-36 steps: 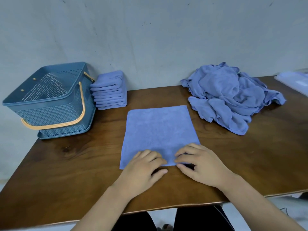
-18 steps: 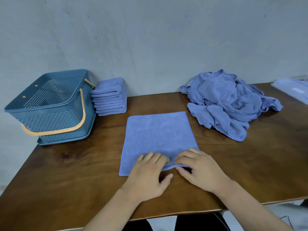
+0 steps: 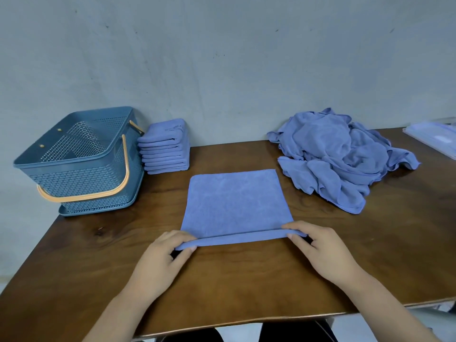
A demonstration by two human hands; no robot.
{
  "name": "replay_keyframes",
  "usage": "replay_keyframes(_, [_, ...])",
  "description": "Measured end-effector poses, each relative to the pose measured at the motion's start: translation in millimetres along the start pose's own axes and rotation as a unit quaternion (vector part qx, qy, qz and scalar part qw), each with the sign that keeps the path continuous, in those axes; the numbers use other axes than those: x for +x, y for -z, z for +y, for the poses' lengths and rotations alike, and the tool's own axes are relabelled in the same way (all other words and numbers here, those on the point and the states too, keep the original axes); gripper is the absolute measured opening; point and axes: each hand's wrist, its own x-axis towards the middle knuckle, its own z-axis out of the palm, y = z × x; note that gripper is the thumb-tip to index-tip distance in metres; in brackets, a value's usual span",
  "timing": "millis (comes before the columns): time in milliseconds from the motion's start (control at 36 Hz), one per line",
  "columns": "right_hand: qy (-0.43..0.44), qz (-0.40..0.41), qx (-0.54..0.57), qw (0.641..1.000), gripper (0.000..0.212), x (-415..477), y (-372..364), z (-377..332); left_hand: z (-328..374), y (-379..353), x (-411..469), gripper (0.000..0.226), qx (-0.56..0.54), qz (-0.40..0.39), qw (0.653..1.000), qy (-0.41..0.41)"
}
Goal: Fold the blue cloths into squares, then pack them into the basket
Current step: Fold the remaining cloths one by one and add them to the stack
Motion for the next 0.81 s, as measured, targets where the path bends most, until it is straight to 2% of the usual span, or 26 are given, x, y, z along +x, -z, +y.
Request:
replay_keyframes(111, [-0.024, 0.003, 0.043, 0.999, 0.017, -1.1, 5.5, -5.8, 7.7, 6.3, -3.5, 0.015, -0.117, 0.028, 0.989, 0.090])
replay_keyframes(194, [-0.041, 0.005, 0.069, 0.997, 0.016, -1.5, 10.0, -7.1, 10.8, 7.3, -3.3, 0.011, -0.155, 0.028, 0.979, 0.127])
replay_keyframes(389, [-0.048, 0.002, 0.101, 0.994, 0.016, -2.9, 12.5, -14.9, 18.2, 10.7, -3.5, 0.009, -0.165, 0.016, 0.980, 0.114])
replay_keyframes(500, [-0.048, 0.018, 0.156, 0.986, 0.015, 0.0, 15.0, -23.2, 24.4, 13.4, 2.0, 0.009, -0.195, 0.017, 0.976, 0.094])
replay_keyframes(639, [-0.065, 0.045, 0.222, 0.972, 0.013, 27.2, 17.3, -30.9, 29.4, 16.3, 31.0, 0.022, -0.239, 0.031, 0.968, 0.066])
replay_keyframes(750, [-0.094, 0.062, 0.249, 0.962, 0.017, 67.9, 16.9, -27.0, 27.5, 17.3, 72.0, 0.034, -0.263, 0.058, 0.959, 0.087])
replay_keyframes(806, [-0.105, 0.062, 0.261, 0.958, 0.016, 91.1, 15.6, -22.9, 23.9, 15.9, 97.0, 0.033, -0.264, 0.059, 0.957, 0.108])
